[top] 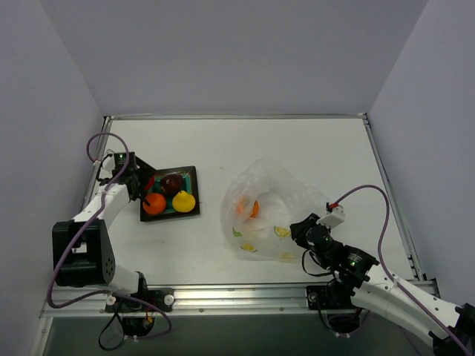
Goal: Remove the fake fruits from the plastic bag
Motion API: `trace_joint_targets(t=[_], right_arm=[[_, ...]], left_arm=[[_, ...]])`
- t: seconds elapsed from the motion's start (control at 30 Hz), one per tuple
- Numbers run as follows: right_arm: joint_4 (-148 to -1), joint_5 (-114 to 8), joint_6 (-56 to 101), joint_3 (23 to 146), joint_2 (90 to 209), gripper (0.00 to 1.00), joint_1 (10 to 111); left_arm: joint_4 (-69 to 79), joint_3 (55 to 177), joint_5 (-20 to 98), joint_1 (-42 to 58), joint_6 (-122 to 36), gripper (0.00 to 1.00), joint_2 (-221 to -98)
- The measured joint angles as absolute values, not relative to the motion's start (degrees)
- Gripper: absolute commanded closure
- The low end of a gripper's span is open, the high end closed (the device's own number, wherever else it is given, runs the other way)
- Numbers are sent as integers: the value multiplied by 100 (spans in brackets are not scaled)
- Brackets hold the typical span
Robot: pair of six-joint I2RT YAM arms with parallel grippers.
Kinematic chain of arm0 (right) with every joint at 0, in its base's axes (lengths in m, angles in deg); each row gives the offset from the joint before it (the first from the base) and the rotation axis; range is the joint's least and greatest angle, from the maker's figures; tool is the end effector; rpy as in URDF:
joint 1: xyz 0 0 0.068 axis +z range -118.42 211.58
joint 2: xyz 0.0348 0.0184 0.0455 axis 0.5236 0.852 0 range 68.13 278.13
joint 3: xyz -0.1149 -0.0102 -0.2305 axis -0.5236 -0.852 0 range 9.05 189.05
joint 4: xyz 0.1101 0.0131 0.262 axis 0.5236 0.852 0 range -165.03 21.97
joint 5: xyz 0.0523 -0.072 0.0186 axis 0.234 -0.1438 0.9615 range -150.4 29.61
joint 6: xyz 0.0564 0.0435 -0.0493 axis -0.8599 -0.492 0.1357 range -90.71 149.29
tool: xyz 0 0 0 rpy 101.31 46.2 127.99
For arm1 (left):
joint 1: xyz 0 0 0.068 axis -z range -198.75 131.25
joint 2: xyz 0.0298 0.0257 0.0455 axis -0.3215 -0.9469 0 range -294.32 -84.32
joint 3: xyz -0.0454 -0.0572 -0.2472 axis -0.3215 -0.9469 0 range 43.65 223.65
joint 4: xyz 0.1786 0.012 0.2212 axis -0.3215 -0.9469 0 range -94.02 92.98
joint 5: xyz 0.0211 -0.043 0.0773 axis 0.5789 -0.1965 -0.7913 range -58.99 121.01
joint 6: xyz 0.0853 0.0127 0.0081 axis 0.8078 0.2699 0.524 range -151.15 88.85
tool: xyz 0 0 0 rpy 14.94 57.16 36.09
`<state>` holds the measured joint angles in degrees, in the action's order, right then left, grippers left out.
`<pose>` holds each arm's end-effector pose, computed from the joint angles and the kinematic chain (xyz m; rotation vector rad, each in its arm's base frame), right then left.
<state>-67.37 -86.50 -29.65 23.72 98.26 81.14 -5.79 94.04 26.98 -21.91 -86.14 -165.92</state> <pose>0.1634 0.1396 0.1682 0.4675 1.9634 0.7992 0.3597 0.0252 0.1744 -1.1493 1.9897 -0.3957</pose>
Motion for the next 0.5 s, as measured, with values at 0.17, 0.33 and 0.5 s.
trace_joint_targets(t=[0.17,0.33,0.5], right_arm=[[-6737,-8653,-2952,2372,9828,82,8114],[-6737,-8653,-2952,2372,9828,82,8114],[-6737,-8653,-2952,2372,9844,83,8114]], left_arm=[[-535,9406,2895,-2189,-8611,30,-16896],[-350,9415,3089,-2184,-8624,18,-17091],[-293,9413,3109,-2184,-8624,5,-17064]])
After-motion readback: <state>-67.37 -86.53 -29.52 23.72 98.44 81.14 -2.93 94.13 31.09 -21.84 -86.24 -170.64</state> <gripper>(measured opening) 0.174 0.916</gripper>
